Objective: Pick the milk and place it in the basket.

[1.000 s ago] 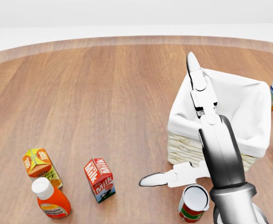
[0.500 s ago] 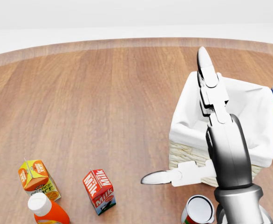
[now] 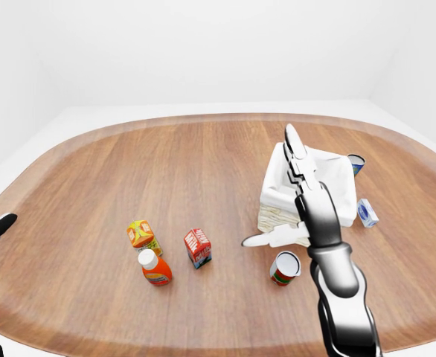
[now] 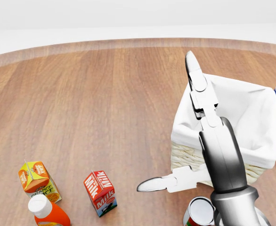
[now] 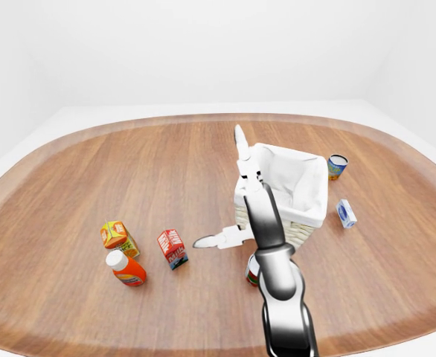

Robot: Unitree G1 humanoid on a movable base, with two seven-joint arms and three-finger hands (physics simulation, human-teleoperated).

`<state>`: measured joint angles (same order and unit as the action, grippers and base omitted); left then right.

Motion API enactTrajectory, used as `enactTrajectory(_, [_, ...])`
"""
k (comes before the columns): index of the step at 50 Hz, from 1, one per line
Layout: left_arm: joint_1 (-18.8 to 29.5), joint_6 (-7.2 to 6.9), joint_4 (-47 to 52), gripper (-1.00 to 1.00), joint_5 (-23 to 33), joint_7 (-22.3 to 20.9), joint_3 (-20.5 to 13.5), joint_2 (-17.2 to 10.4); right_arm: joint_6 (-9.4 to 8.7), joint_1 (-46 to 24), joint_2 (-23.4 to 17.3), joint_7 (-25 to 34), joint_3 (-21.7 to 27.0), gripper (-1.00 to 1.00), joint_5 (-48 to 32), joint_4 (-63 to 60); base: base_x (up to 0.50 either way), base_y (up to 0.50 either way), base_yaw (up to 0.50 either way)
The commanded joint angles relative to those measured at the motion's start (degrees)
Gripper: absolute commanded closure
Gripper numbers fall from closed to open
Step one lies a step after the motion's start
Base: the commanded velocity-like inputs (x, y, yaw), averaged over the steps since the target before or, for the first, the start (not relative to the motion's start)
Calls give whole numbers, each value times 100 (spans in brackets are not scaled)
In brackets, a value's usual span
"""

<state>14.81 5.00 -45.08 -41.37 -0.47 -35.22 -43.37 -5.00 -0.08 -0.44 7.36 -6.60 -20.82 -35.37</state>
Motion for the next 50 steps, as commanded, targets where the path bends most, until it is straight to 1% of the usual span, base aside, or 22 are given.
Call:
enactTrajectory(1, [2, 0, -4, -100, 1, -8, 0, 0, 0, -159, 34, 161, -137, -98, -296, -47, 0, 0, 0])
enactTrajectory(6, [2, 0, -5, -100, 2, -11, 2, -1, 0, -163, 46, 209, -242, -98, -427, 72, 0, 0, 0])
enactTrajectory(15, [1, 0, -5, -100, 8, -14, 3, -2, 0, -280, 92, 478, -569, -98, -877, 64, 0, 0, 0])
enactTrajectory(27, [0, 0, -2, -100, 14, -11, 2, -2, 0, -350, 262, 794, -935, -98, -1379, 97, 0, 0, 0])
enactTrajectory(37, [-1, 0, -2, -100, 19, -11, 2, -3, 0, -613, 443, 1092, -1208, -98, -1853, 290, 0, 0, 0])
enactTrajectory(40, [1, 0, -4, -100, 19, -18, 2, -3, 0, -715, 495, 1268, -1311, -98, -2075, 307, 0, 0, 0])
enactTrajectory(50, [1, 0, -8, -100, 28, -21, 5, -5, 0, -1097, 708, 1839, -1292, -98, -2653, 390, 0, 0, 0])
